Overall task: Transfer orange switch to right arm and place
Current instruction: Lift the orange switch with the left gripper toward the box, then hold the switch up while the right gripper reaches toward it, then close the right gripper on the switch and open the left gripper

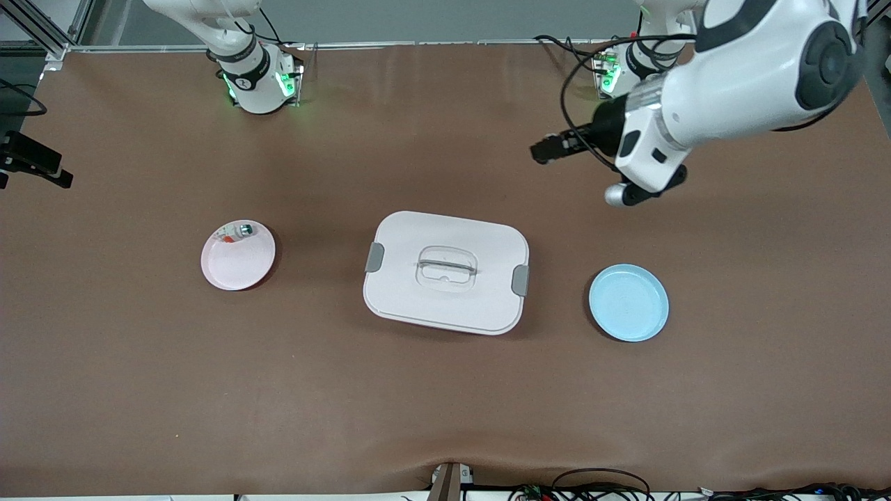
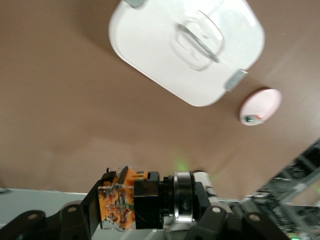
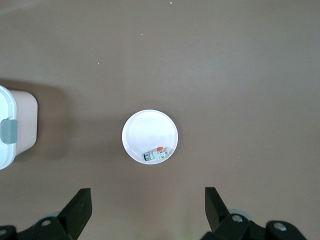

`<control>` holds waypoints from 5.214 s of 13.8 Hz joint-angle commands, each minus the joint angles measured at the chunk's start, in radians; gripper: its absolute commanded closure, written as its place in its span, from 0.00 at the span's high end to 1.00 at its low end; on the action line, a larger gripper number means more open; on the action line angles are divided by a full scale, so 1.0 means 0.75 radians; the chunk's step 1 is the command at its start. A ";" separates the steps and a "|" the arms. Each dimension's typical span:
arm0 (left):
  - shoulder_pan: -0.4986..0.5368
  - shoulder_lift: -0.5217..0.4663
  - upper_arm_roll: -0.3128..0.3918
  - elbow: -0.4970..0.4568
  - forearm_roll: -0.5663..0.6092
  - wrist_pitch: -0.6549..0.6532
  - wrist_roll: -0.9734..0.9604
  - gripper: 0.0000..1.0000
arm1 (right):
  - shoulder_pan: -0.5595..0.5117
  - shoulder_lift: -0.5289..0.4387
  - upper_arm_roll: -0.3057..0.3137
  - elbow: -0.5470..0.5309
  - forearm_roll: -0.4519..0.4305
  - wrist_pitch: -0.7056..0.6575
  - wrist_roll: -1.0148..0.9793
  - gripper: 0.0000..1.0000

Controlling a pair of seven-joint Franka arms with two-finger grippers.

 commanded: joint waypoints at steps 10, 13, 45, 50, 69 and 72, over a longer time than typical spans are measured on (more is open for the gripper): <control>-0.143 0.092 -0.185 0.052 -0.112 0.649 -0.979 0.17 | -0.023 -0.021 0.020 -0.013 0.029 0.010 0.076 1.00; -0.227 0.163 -0.179 0.052 -0.092 0.782 -1.090 0.16 | 0.002 -0.013 0.026 -0.015 0.031 0.006 0.062 1.00; -0.413 0.286 -0.175 0.063 0.110 0.981 -1.253 0.15 | 0.914 -0.438 0.030 -0.998 0.632 1.374 0.818 1.00; -0.413 0.284 -0.177 0.060 0.110 0.981 -1.253 0.15 | 0.898 -0.442 0.020 -1.015 0.632 1.358 0.735 1.00; -0.415 0.262 -0.183 0.060 0.110 0.981 -1.260 0.15 | 0.914 -0.434 0.026 -1.009 0.632 1.386 0.751 0.00; -0.415 0.262 -0.183 0.060 0.110 0.981 -1.258 0.15 | 0.914 -0.432 0.026 -1.009 0.632 1.384 0.753 0.00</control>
